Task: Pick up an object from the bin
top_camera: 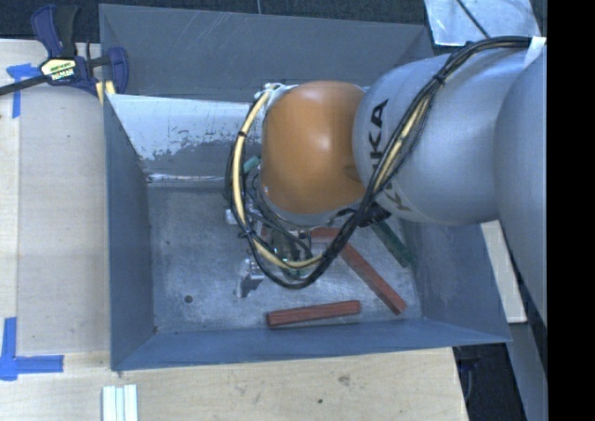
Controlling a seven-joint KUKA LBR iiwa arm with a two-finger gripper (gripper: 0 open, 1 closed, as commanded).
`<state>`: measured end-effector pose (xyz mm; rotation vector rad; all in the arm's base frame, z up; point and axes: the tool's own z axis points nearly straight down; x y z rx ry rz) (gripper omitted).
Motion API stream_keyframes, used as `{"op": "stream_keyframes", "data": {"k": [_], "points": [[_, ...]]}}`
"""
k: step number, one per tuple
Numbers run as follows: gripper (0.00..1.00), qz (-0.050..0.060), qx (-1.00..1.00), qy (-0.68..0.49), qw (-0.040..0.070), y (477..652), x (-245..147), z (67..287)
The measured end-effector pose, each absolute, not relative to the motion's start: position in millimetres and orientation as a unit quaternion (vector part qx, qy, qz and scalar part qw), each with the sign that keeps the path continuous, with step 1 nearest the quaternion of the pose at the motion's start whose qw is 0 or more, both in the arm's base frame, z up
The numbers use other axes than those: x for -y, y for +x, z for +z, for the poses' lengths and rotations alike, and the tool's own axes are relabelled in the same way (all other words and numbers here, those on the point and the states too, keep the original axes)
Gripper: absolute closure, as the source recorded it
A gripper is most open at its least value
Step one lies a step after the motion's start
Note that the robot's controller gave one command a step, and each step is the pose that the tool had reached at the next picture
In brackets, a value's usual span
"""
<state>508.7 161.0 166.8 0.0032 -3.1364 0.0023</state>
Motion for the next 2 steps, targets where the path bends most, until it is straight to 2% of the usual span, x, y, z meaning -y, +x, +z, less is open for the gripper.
{"op": "stream_keyframes", "data": {"k": [1, 2], "points": [[0.00, -0.001, 1.000, 0.000, -0.001, 510.7, -160.8, 170.5], [0.00, -0.002, 1.000, -0.005, -0.004, 542.8, -117.4, 129.1]]}}
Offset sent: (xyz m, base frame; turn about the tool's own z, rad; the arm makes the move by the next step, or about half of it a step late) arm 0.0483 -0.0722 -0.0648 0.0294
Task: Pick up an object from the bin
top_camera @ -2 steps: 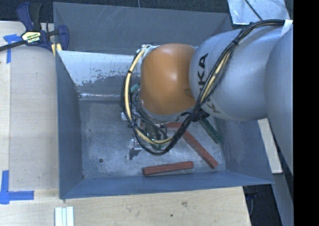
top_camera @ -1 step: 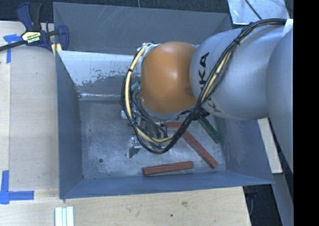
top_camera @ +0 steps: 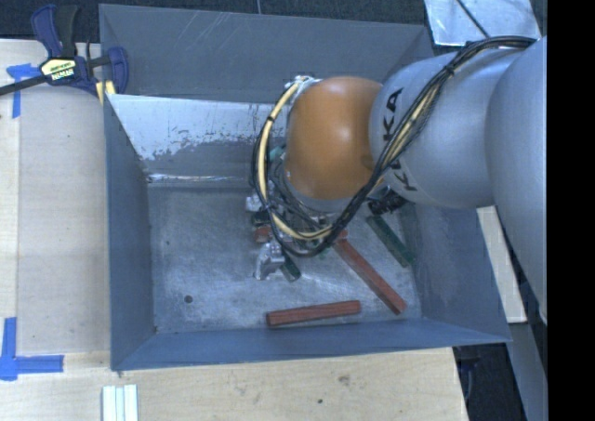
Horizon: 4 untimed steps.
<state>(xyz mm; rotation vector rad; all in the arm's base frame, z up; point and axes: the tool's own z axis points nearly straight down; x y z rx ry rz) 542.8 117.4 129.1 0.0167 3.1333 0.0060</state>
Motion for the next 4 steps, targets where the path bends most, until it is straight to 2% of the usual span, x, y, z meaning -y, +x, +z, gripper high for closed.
{"op": "stream_keyframes", "data": {"k": [1, 2, 3, 4], "points": [[0.00, -0.002, -1.000, 0.004, -0.002, 553.1, -83.4, 101.8], [1.00, 0.005, -0.999, 0.033, 0.022, 552.2, -75.6, 85.8], [1.00, 0.005, -0.999, 0.033, 0.022, 552.2, -75.6, 85.8], [1.00, 0.000, -1.000, 0.025, 0.000, 586.7, -69.9, 269.1]]}}
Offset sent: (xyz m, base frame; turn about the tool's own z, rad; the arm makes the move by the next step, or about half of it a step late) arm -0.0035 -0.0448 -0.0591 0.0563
